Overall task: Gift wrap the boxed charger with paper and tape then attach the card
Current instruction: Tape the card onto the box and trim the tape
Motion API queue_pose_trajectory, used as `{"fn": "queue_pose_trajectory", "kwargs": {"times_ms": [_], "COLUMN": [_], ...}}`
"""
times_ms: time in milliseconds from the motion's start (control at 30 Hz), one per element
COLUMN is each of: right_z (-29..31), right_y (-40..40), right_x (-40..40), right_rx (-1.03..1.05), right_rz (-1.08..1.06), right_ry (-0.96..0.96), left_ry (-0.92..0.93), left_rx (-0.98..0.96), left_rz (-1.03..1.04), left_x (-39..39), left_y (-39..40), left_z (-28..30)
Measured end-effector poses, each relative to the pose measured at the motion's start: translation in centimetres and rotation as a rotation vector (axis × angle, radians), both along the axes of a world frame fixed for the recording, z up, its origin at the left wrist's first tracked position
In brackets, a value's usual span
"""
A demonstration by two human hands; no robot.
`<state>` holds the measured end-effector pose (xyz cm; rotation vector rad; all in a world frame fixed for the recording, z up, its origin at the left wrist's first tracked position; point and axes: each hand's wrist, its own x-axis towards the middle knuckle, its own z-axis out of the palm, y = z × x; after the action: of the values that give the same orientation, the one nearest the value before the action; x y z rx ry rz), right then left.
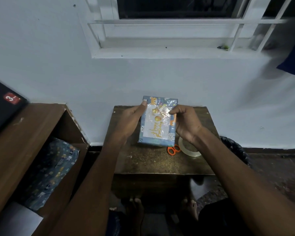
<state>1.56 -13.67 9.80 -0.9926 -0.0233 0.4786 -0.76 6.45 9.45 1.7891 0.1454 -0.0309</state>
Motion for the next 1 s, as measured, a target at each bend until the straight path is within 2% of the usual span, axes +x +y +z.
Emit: {"fn": "queue_pose_trajectory", "kwargs": {"times_ms": [133, 267, 433, 500, 567, 700, 833, 1000], "right_z": [-0.3, -0.3, -0.2, -0.3, -0.4, -0.6, -0.5, -0.4], "right_y": [0.0, -0.1, 1.9, 2.6, 3.0, 3.8, 4.3, 4.4], "right_x": [0.3, -0.2, -1.9, -2.0, -2.1, -2.4, -2.5, -2.7], "right_rx": [-0.020, -0.327, -0.679, -0.703, -0.654, -0.453, -0.302, -0.276], "right_rz": [0.030, 0.021, -0.157, -0.203, -0.206, -0.199, -0.181, -0.161], "right_ry": [-0.070, -0.335, -0.826, -0.927, -0.911, -0.757, -0.687, -0.681], "left_ry": [0.002, 0.011, -0.035, -0.052, -0.029, -0.014, -0.030, -0.062], "left_rx": [-0.026, -0.098, -0.415, -0.585, -0.730, -0.836, -0.847, -0.862], "left_rz": [0.020, 0.131, 0.135, 0.165, 0.177, 0.210, 0.145, 0.148], "left_x": [0.0, 0.5, 0.6, 0.6, 0.8, 0.9, 0.7, 0.7], "left_y": [0.1, 0.1, -1.8, -1.9, -1.2, -0.6, -0.1, 0.2], "left_z": [-0.3, -1.0, -1.0, -0.9, -1.1, -1.5, -1.7, -1.9]}}
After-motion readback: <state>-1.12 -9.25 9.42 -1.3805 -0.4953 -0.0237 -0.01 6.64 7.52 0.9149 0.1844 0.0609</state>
